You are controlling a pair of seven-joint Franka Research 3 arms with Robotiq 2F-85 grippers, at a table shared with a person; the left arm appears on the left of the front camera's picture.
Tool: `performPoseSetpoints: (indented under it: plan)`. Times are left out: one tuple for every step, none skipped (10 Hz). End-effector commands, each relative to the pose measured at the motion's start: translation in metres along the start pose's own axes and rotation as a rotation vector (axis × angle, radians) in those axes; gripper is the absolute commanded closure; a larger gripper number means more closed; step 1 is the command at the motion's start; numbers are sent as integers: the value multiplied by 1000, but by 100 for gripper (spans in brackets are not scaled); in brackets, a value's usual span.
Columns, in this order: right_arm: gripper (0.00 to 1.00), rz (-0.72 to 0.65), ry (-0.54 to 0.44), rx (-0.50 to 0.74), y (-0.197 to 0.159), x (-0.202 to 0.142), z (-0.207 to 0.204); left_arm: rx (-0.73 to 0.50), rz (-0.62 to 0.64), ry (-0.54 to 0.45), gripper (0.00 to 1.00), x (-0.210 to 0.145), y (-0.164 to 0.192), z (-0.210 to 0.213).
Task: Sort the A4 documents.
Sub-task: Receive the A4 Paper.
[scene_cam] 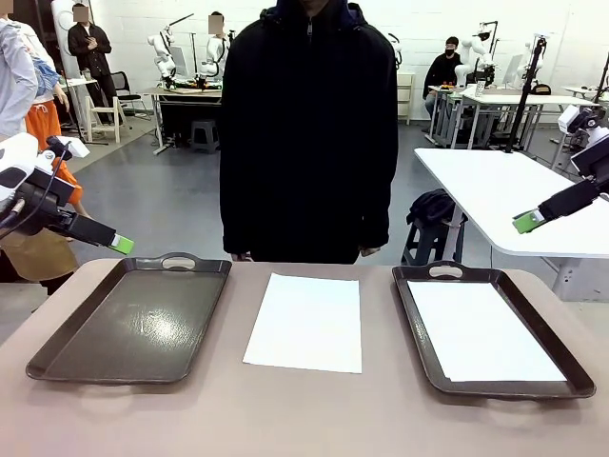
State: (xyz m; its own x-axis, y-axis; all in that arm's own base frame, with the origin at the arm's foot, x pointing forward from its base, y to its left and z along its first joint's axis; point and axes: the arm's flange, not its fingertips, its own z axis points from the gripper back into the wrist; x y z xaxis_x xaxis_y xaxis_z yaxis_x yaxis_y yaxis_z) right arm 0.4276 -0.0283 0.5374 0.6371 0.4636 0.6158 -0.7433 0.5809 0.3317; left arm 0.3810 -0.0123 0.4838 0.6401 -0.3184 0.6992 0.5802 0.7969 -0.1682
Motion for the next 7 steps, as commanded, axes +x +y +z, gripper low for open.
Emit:
performPoseSetpoints:
  plan:
    - [0,24,-24,-7,4,-3,-4,-8,-1,-5,0,-2,2,0]
    - [0,4,-21,-11,3,-5,-5,-8,-1,-5,0,-2,2,0]
    - [0,-14,-20,-8,3,-7,-6,-8,-1,-5,0,-2,2,0]
    - [0,-52,-36,-17,1,-9,-5,-8,-1,-5,0,-2,2,0]
    - [0,-2,5,-3,1,-1,-2,-8,-1,-5,0,-2,2,0]
    - [0,-2,5,-3,1,-1,-2,-8,-1,-5,0,-2,2,0]
    - [0,-2,5,-3,1,-1,-2,-8,-1,-5,0,-2,2,0]
